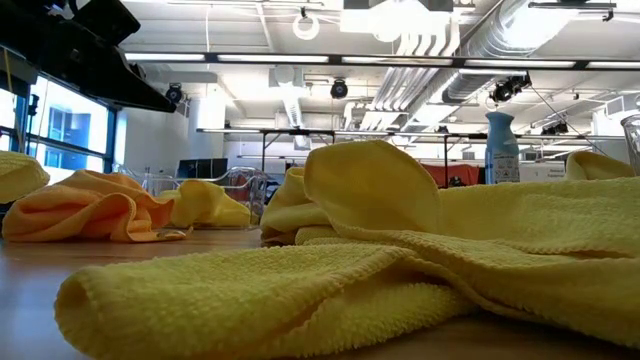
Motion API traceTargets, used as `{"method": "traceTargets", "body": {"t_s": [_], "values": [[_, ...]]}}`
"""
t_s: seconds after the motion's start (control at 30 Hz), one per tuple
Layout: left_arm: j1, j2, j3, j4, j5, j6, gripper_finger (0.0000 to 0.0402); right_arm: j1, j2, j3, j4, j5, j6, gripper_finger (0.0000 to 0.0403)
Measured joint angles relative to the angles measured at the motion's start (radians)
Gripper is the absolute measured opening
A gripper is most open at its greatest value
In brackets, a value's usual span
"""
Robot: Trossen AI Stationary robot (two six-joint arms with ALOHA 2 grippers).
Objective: Sort microfiber towel by color & place in baskets
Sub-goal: Put the orange towel into the bottom transparent bin, then put the yellow towel into the top transparent bin
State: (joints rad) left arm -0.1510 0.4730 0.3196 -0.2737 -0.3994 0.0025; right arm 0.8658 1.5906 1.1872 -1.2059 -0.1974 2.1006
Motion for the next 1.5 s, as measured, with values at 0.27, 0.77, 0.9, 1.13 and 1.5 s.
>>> {"method": "traceTargets", "body": {"t_s": [0.27,0.77,0.9,1.13,1.5], "values": [[0.0,0.0,0.0,0.001,0.0,0.0,0.0129,0.014,-0.001,0.114,-0.126,0.515,0.004,0.0146],[0.0,0.001,0.0,0.009,0.0,-0.042,0.0129,-0.346,-0.011,-0.069,0.238,0.895,-0.734,0.0141],[0.0,0.019,0.0,0.068,-0.001,-0.027,0.0129,-0.434,-0.065,-0.151,0.39,0.876,-0.962,0.0134],[0.0,0.104,0.0,0.187,-0.014,0.0,0.0129,-0.541,-0.223,-0.336,0.658,0.876,-1.265,0.0132],[0.0,0.337,0.058,0.352,-0.016,0.036,0.0129,-0.54,-0.422,-0.592,0.832,0.871,-1.336,0.0132]]}}
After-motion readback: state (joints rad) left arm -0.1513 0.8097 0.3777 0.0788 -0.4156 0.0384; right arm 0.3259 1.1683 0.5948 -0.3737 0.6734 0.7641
